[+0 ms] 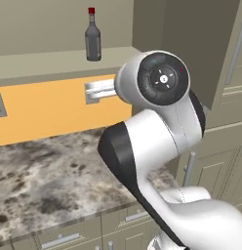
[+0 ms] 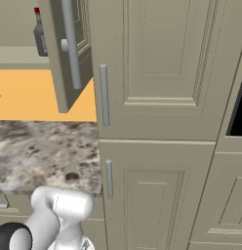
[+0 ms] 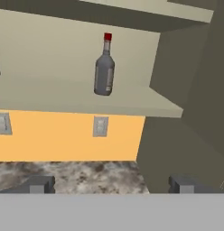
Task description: Open the cabinet directly in front. Then move the liquor and the mug to the dining counter with the jar on it.
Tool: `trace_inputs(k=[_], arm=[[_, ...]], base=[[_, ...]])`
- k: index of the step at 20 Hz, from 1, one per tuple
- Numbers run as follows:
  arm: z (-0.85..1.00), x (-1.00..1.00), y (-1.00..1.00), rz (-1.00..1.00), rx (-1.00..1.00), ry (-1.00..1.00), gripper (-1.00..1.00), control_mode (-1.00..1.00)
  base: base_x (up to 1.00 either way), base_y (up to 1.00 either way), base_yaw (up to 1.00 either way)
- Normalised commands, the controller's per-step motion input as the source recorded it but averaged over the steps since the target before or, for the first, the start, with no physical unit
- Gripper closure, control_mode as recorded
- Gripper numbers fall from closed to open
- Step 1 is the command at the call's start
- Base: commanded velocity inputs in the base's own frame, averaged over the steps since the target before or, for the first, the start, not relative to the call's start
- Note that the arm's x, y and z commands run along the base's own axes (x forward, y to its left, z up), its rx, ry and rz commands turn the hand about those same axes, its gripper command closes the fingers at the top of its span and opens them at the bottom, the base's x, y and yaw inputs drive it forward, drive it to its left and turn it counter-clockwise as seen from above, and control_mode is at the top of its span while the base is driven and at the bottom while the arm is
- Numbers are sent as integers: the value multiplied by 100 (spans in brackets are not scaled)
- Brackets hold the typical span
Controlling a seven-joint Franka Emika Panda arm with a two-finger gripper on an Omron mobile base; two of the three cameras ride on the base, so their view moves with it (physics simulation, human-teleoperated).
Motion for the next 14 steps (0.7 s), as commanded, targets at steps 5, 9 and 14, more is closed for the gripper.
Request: trace_inputs(k=[5,9,14], arm=[[-1,46,-8,0,-1,0,-100,-100],[9,47,-24,0,0,-4,-100,-100],[11,13,-9,1,0,-19,-100,-100]], base=[[0,0,0],[0,0,0],[0,0,0]])
